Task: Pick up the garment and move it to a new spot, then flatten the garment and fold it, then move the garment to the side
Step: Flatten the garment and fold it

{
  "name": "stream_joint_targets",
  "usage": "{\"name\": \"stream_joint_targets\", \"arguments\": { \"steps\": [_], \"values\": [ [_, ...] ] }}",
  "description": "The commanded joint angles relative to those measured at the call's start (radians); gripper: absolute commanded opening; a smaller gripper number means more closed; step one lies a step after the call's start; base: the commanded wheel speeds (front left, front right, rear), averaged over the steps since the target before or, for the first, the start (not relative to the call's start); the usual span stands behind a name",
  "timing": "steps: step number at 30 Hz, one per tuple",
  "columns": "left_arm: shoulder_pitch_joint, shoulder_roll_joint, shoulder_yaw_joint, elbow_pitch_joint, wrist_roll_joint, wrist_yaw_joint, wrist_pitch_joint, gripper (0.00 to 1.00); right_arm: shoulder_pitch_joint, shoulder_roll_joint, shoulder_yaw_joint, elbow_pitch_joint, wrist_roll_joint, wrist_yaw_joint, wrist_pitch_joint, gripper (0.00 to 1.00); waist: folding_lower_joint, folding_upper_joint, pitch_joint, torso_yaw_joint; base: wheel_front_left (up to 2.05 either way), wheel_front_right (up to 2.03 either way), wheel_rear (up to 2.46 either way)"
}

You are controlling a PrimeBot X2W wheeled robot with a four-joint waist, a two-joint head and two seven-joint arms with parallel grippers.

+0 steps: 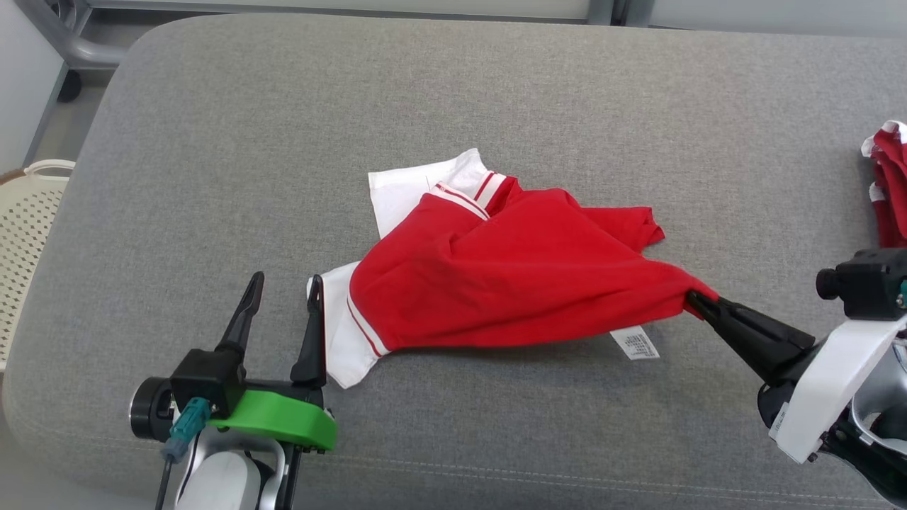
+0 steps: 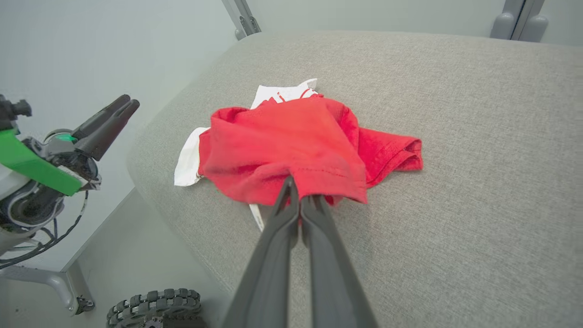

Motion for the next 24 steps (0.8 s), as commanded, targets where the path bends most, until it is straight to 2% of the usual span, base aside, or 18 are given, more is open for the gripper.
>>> {"name": "stream_joint_targets", "arguments": {
  "steps": [1,5,8,12,13,15,16,21,24],
  "values": [
    [0.005,0.010,0.002,-0.004,-0.001,0.004,-0.002,1.00,0.023,0.003,-0.006,0.029,-0.029,0.000,-0.003,0.00,0.0000,-0.0001,0.001,0.001,0.00,0.00,0.00],
    [0.000,0.014,0.000,-0.007,-0.006,0.007,0.001,1.00,0.062,0.043,0.024,0.155,-0.073,0.000,-0.058,0.00,0.0000,-0.0001,0.003,-0.001,0.00,0.00,0.00],
    [-0.001,0.016,0.001,-0.010,-0.007,0.009,0.002,1.00,0.065,0.059,0.053,0.203,-0.087,0.000,-0.089,0.00,0.0000,-0.0001,0.005,-0.006,0.00,0.00,0.00],
    [-0.007,0.024,0.002,-0.023,-0.009,0.013,0.011,1.00,0.038,0.086,0.140,0.324,-0.120,0.000,-0.201,0.00,0.0000,-0.0001,0.011,-0.023,0.00,0.00,0.00],
    [-0.007,0.027,0.003,-0.025,-0.010,0.015,0.012,1.00,0.035,0.092,0.160,0.351,-0.122,0.000,-0.219,0.11,0.0000,-0.0001,0.012,-0.026,0.00,0.00,0.00],
    [-0.006,0.033,0.004,-0.031,-0.011,0.016,0.017,1.00,0.025,0.108,0.192,0.390,-0.120,0.000,-0.262,0.79,0.0000,-0.0001,0.012,-0.035,0.00,0.00,0.00],
    [-0.005,0.036,0.004,-0.032,-0.012,0.017,0.019,1.00,0.023,0.112,0.205,0.413,-0.122,0.000,-0.281,1.00,0.0000,-0.0001,0.013,-0.039,0.00,0.00,0.00],
    [0.004,0.050,0.012,-0.047,-0.015,0.026,0.026,1.00,0.015,0.150,0.227,0.490,-0.110,0.000,-0.381,1.00,0.0000,-0.0001,0.006,-0.062,0.00,0.00,0.00],
    [0.018,0.056,0.022,-0.058,-0.022,0.037,0.030,1.00,0.018,0.153,0.229,0.506,-0.144,0.000,-0.428,1.00,0.0000,-0.0001,-0.008,-0.079,0.00,0.00,0.00]
  ]
}}
